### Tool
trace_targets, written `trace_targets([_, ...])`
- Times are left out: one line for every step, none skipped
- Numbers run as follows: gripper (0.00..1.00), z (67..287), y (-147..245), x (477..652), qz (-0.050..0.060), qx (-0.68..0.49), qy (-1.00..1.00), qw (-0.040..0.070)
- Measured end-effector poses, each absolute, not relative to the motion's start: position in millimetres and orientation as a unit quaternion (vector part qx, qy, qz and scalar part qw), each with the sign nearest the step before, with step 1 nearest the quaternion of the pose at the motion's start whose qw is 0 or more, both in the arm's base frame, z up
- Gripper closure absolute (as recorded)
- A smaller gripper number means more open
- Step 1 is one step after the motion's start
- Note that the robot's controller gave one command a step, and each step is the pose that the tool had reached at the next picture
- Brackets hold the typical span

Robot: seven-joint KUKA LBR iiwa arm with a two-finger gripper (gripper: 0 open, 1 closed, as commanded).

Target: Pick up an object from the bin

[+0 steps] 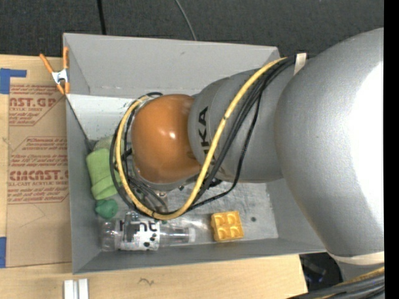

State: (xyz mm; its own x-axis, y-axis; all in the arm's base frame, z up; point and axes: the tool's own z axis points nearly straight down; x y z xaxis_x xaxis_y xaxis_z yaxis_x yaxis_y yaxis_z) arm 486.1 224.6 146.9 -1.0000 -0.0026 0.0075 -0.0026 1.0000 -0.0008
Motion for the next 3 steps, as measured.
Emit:
trace_targets([0.00, 151, 224, 488.4, 0.000, 0.000, -1.000, 0.000])
trace_targets([0.00, 129, 231, 490.6, -0.001, 0.087, -0.996, -0.003])
trace_targets([0.00, 108, 218, 491.7, -0.001, 0.244, -0.970, -0.002])
